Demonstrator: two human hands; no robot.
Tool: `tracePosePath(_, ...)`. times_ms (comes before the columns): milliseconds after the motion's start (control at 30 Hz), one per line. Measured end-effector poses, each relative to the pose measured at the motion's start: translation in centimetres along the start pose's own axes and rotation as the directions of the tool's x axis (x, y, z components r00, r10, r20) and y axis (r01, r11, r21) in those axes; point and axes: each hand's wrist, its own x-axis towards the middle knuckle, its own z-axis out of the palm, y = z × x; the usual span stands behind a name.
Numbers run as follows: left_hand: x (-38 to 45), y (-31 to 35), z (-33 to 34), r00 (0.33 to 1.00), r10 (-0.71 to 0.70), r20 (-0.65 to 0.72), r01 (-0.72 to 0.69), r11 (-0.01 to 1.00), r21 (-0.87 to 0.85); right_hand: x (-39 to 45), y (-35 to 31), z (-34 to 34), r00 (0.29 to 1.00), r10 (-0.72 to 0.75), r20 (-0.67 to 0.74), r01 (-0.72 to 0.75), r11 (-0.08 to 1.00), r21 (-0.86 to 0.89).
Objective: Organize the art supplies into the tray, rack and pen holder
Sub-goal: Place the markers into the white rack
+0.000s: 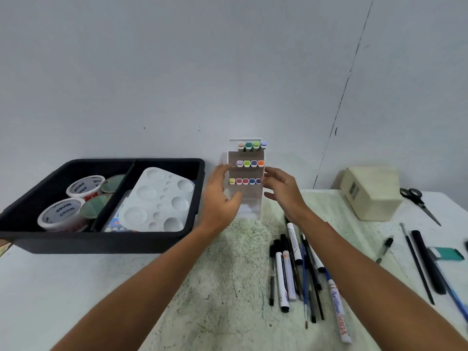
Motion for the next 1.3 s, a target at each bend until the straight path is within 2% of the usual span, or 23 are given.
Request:
tracePosePath(100,-2.7,-1.2,0.9,0.998,0.052,-0.026,-0.048,0.989,0.143,-1.1,2.1,-1.1,1.0,0.024,-0.017,-0.026,0.994,-0.109)
tracePosePath(167,-4.6,-2.4,1.7,0.997,0.05,0.057,-0.06,0.977,0.205,-2.4,3.4,-2.3,1.0,-0.002,-0.01,0.0,0.971,-0.238)
tracePosePath(267,-6.7,-3.6,3.6,0.96,0.068,0.273,-0.142,0.955,0.261,-5.0,4.9,-5.0,0.999,-0.043,0.01,0.042,0.891,-0.453)
tracePosePath(333,-7.9,-3.6,5.2,0.889,0.12,0.443,-0.257,0.929,0.265,-6.9,5.6,-7.1,0.996,-0.074,0.052,0.09,0.782,-0.616)
tracePosePath(433,-9.3,-3.3,8.2,0.721,0.13,0.681,-0.44,0.845,0.304,-10.1,7.0,-10.1,0.986,-0.16,0.043,0.126,0.558,-0.82)
tracePosePath(533,-9.8,-3.7,9.9,0.606,0.088,0.791,-0.593,0.712,0.376,-13.1,9.0,-11.6,0.986,-0.166,0.013,0.078,0.387,-0.919)
tracePosePath(600,-9.7,-4.1,10.6,0.583,0.101,0.806,-0.631,0.68,0.372,-14.1,10.1,-12.0,0.987,-0.161,0.025,0.077,0.324,-0.943)
tracePosePath(733,-8.8,-4.0,10.8,0.557,0.093,0.825,-0.663,0.648,0.375,-13.9,10.0,-12.1,0.981,-0.19,0.046,0.114,0.364,-0.924)
tracePosePath(833,-8.2,-3.4,11.3,0.597,0.054,0.801,-0.588,0.708,0.391,-13.8,9.1,-12.9,0.978,-0.209,0.007,0.123,0.548,-0.827)
tracePosePath(900,-7.9,-2.5,12.2,0.636,0.118,0.763,-0.575,0.732,0.366,-13.6,8.5,-14.6,0.979,-0.196,-0.064,0.087,0.676,-0.732)
tracePosePath(967,-7.9,-1.1,13.9,0.647,0.244,0.722,-0.6,0.747,0.285,-13.3,8.0,-17.7,0.972,-0.191,-0.138,0.042,0.717,-0.696)
tracePosePath(1033,-8.4,0.8,16.4,0.627,0.344,0.699,-0.628,0.754,0.193,-13.2,7.4,-21.7,0.944,-0.205,-0.258,-0.018,0.75,-0.662)
tracePosePath(1100,-9.1,2.6,19.1,0.557,0.404,0.726,-0.668,0.737,0.103,-13.4,7.2,-26.2,0.901,-0.179,-0.395,-0.138,0.744,-0.653)
tracePosePath(1167,-9.7,3.9,21.8,0.445,0.383,0.809,-0.68,0.733,0.026,-13.5,7.6,-30.2,0.863,-0.114,-0.492,-0.282,0.7,-0.656)
tracePosePath(1233,-10.3,4.7,24.2,0.315,0.306,0.898,-0.679,0.734,-0.012,-13.6,8.3,-33.2,0.856,-0.045,-0.515,-0.385,0.61,-0.693)
tracePosePath(1300,-10.8,5.2,26.1,0.223,0.261,0.939,-0.704,0.71,-0.03,-13.6,8.7,-34.6,0.881,-0.001,-0.473,-0.409,0.5,-0.763)
